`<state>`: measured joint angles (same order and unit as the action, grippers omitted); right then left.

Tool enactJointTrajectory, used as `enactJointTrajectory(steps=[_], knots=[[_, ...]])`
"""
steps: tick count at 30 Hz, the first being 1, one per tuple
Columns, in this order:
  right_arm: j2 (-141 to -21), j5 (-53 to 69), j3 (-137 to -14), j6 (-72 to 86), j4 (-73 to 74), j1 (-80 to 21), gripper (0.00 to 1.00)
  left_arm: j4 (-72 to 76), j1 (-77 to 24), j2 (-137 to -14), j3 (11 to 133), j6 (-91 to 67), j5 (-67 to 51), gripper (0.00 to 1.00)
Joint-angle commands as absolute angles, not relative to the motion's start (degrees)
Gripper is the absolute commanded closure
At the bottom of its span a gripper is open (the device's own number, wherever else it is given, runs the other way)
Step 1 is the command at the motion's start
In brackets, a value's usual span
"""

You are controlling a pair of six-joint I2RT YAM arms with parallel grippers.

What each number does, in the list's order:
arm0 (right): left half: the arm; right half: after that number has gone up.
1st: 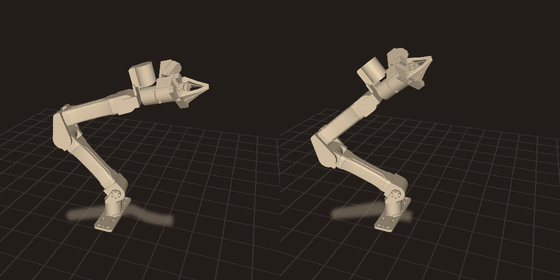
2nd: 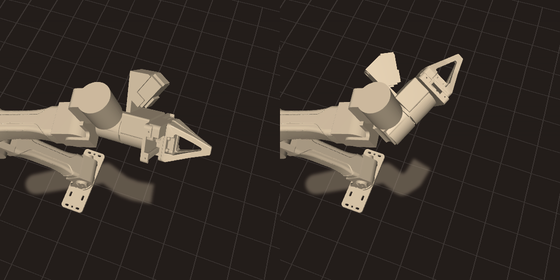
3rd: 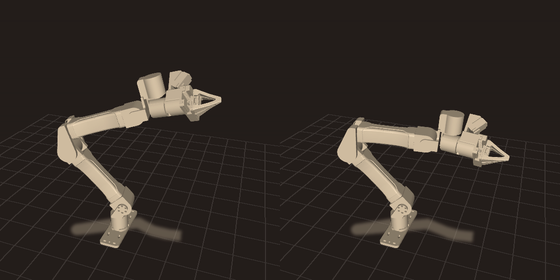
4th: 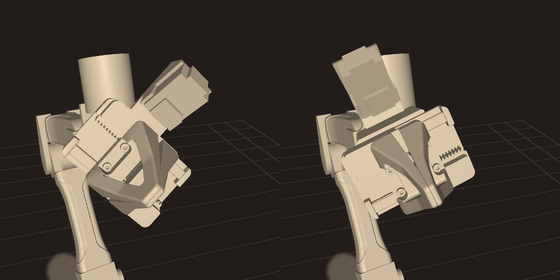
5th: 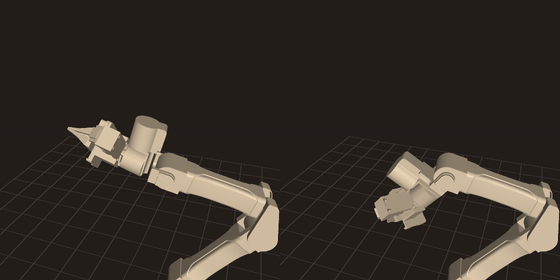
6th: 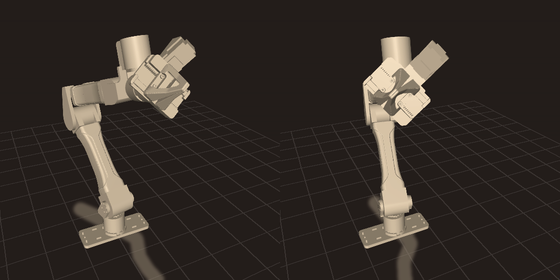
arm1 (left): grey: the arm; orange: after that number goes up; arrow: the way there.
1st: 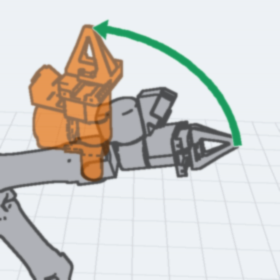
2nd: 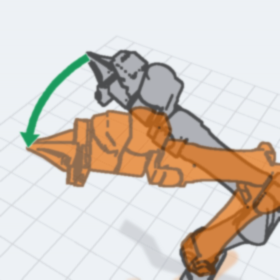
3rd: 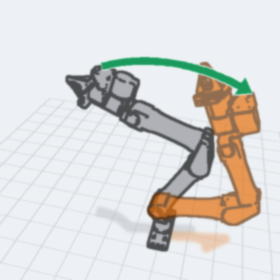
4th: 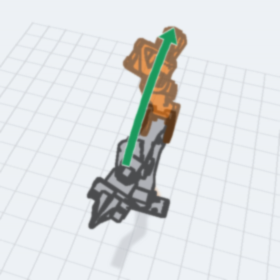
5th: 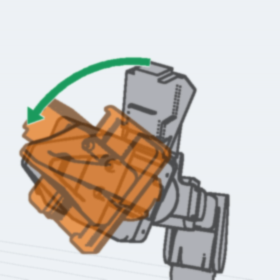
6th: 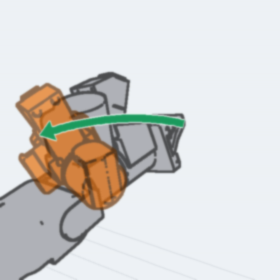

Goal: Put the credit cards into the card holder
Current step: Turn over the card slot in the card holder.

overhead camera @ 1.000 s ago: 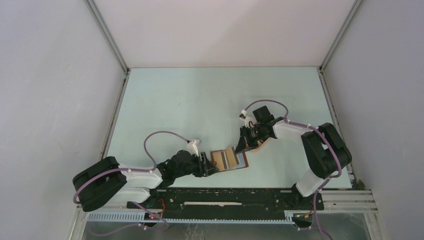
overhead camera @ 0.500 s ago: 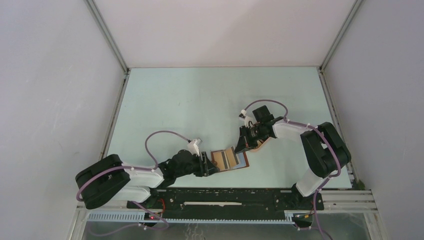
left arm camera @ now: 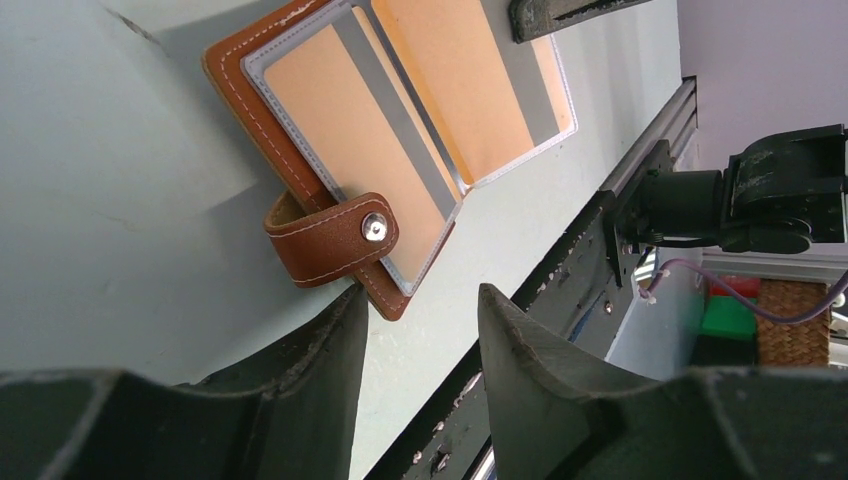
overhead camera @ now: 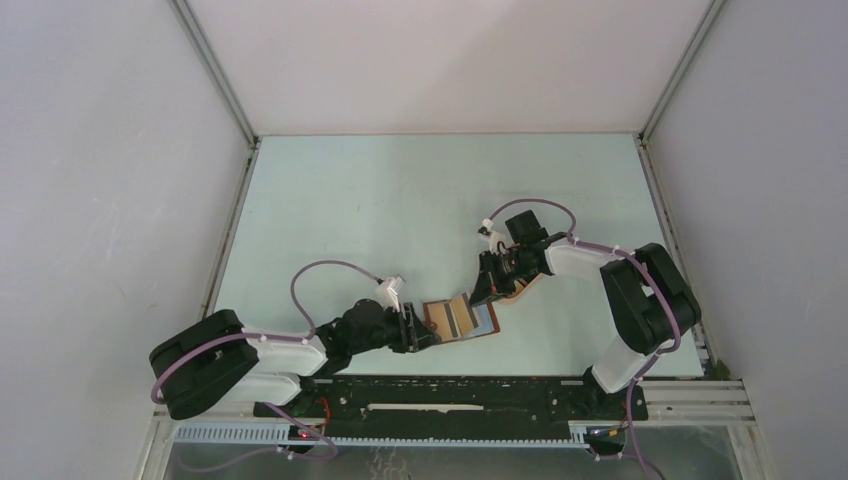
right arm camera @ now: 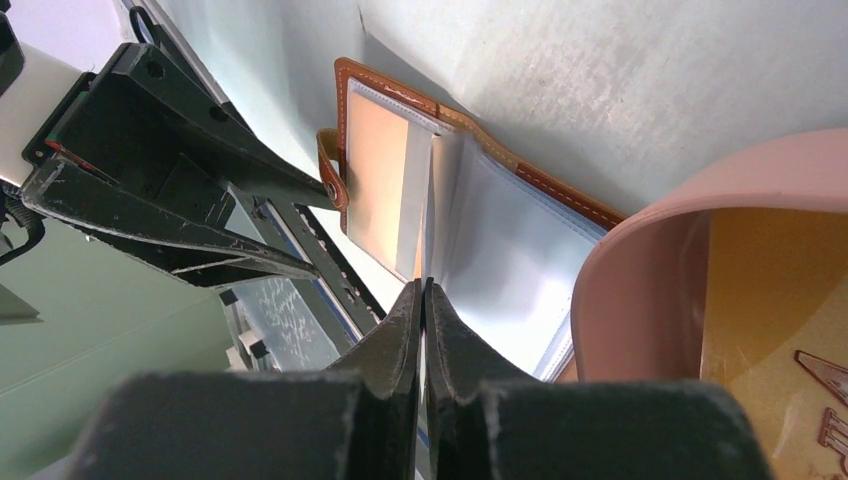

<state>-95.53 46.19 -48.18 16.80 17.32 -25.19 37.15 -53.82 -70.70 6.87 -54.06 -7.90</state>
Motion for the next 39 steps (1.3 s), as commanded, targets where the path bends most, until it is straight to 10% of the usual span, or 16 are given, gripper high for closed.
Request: enactJointTrajectory(steps=[1,25,39], knots=[[-95.73,46.46,-50.16,16.23,17.13,-24.87,0.91,38.7,-53.53,-69.44,9.45,-53.2,-7.44,0.5],[-99.45,52.71,-56.14,13.37,20.72,-34.45,0.61,21.92,-53.35,-53.06,10.04,-46.52,-0.34,0.49],[-91.62,51.17,-63.48,-5.85,33.94,-35.23,0.6,22.62,-53.35,-41.83,6.74,-44.22,3.16,0.37]])
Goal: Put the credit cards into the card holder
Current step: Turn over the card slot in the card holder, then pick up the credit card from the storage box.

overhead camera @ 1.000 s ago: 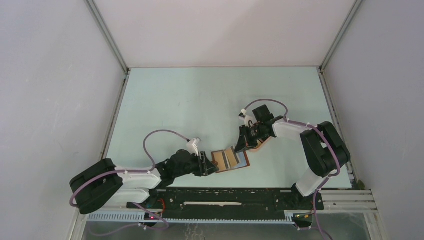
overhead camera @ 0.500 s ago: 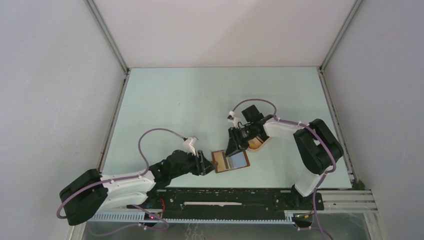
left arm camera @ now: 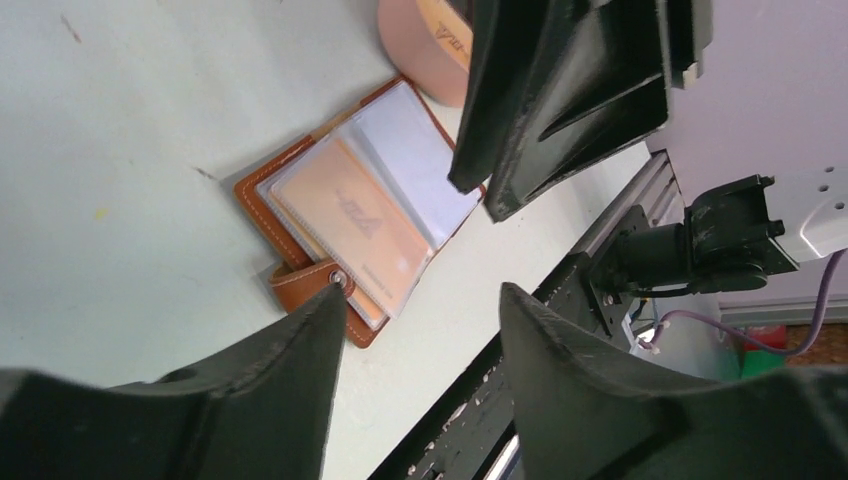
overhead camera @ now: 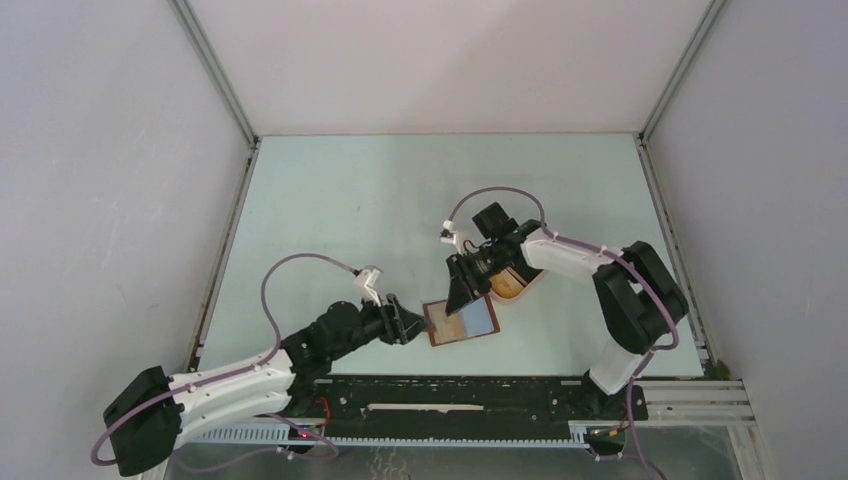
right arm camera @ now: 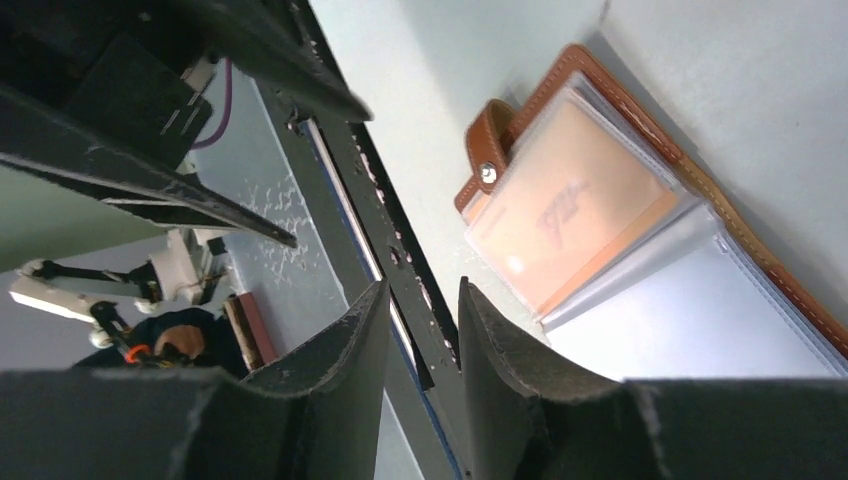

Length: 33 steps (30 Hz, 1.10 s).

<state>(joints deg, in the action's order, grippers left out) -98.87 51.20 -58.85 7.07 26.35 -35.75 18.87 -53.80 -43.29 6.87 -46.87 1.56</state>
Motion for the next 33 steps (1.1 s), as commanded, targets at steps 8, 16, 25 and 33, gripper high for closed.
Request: enactJointTrajectory(steps=[8,16,25,33], knots=[[-77.61,53.04,-65.14,-25.6,44.84,-27.35,0.6,30.44,-53.0,-44.44,7.44,-41.4,1.66,0.17],[-62.69,41.13,-59.99,-21.97,31.98,-16.53,0.06,38.16,-52.82,-50.08,8.16,-39.34,-3.21,0.18],[-77.51,42.1,-63.2,-18.87,35.99,-14.92,0.06,43.6,-52.82,-56.37,9.22,-41.33,-6.82,0.21],[-91.32,38.22,-66.0,-16.36,39.96,-11.19,0.2,52.83,-52.82,-65.41,9.8,-43.86,-10.84,0.26]])
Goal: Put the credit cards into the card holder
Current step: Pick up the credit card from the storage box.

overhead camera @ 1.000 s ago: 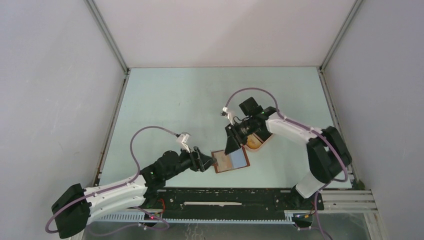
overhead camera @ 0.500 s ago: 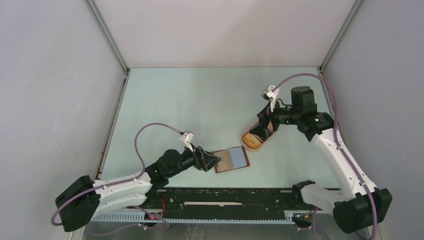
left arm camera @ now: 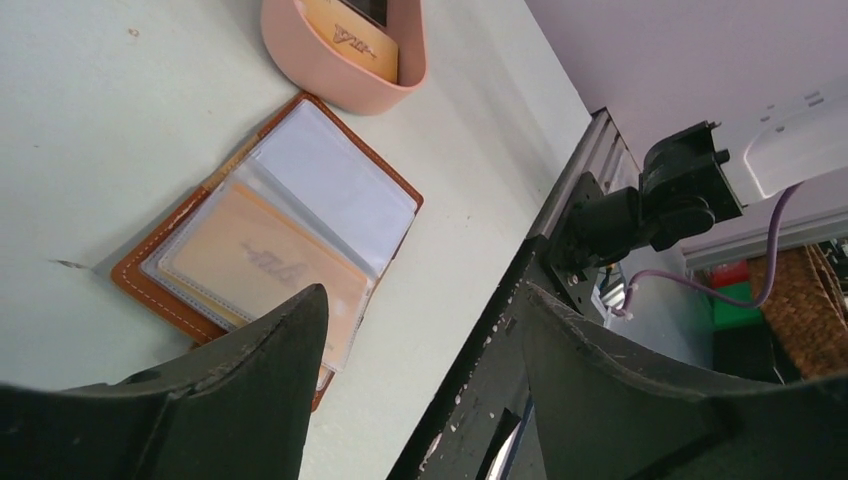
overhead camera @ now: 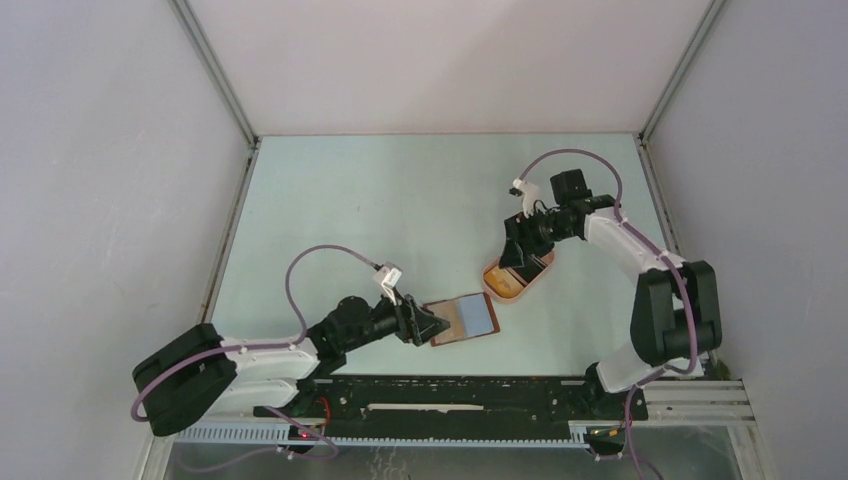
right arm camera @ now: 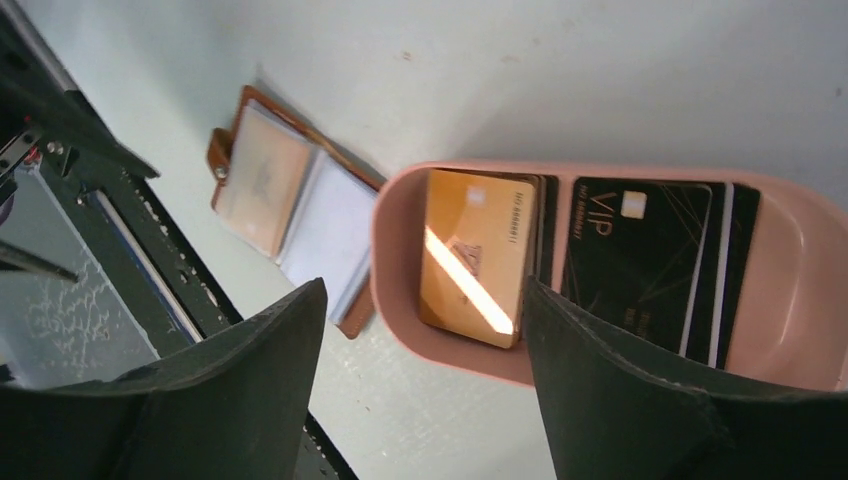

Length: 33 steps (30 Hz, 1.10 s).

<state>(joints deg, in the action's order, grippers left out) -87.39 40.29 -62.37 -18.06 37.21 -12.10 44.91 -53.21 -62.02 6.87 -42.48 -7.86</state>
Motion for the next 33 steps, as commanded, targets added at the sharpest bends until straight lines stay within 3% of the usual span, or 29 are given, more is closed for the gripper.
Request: enactJointTrajectory(steps=[1,20,33], knots=[[-92.99,38.38,-66.67,-16.29,40.55,-11.21,0.22,53.9,-52.82,-66.97,9.97,-44.18,-11.41,0.27],[-105.82,39.52,-70.31,-15.91,43.75,-13.32,0.34,56.69,-52.82,-73.79,11.7,-46.05,-13.67,0.29],[-103.4,47.7,-70.58,-17.95,47.26,-13.66,0.55,56.69,-52.82,-73.39,11.17,-46.23,-13.71,0.3]])
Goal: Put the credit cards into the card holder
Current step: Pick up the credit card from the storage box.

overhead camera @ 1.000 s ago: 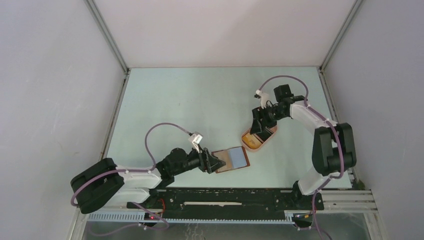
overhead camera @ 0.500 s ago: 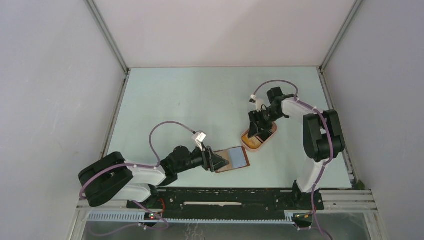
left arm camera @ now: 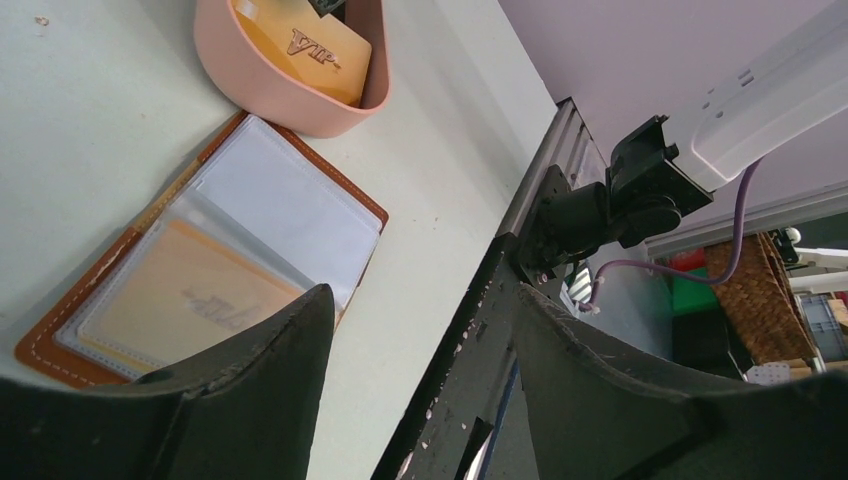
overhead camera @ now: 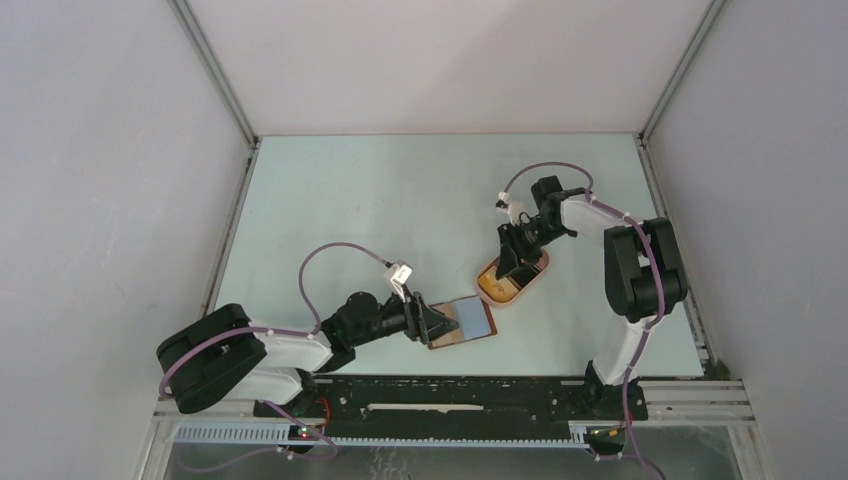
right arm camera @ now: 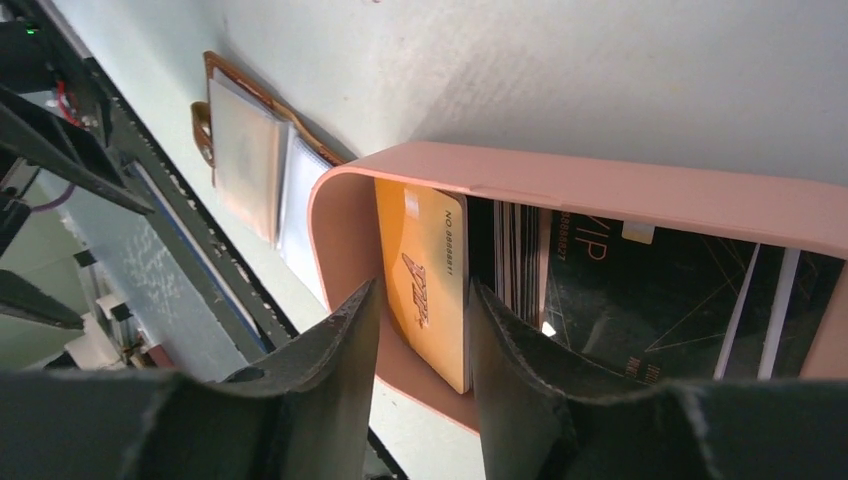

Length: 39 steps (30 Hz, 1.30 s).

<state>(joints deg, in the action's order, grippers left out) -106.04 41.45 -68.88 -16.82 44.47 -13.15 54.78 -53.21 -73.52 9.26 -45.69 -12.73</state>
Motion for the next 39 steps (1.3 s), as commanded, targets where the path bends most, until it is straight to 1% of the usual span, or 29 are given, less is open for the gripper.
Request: enactJointTrajectory(steps=[1,6,11,21,24,26,29,30,33,39], knots=[[-103.22,48.63,-70.58,-18.01,47.48,-13.63,0.55,56.69,-52.82,-73.39,11.25,-46.31,-13.71,0.3],[-102.93,52.92,-70.57,-18.19,48.46,-13.2,0.56,56.69,-52.83,-73.39,11.32,-46.4,-13.73,0.3],[-105.59,57.93,-70.58,-18.17,49.57,-12.31,0.56,56.69,-52.82,-73.65,11.71,-46.58,-14.09,0.3],[-108.04,48.57,-70.49,-16.0,47.66,-15.02,0.56,56.69,-52.82,-74.63,12.76,-46.75,-14.55,0.3],[-107.93,46.18,-70.49,-15.26,46.89,-15.8,0.65,56.69,-52.82,-75.01,13.04,-46.76,-14.6,0.3],[-107.27,44.85,-70.49,-15.06,46.33,-15.63,0.75,56.69,-52.82,-75.37,13.45,-46.68,-14.55,0.3],[-106.06,45.79,-70.49,-15.05,46.35,-13.84,0.93,56.6,-52.59,-76.43,14.85,-46.42,-14.88,0.3],[-105.55,46.95,-70.49,-15.57,46.53,-12.66,0.96,56.73,-52.38,-76.87,15.59,-46.29,-15.35,0.3],[-104.31,51.21,-70.49,-18.48,48.13,-10.08,0.98,57.67,-51.51,-78.78,17.98,-46.08,-16.67,0.3],[-103.66,59.47,-70.62,-24.56,50.93,-6.29,0.98,58.58,-48.54,-83.79,23.45,-45.35,-18.95,0.29]])
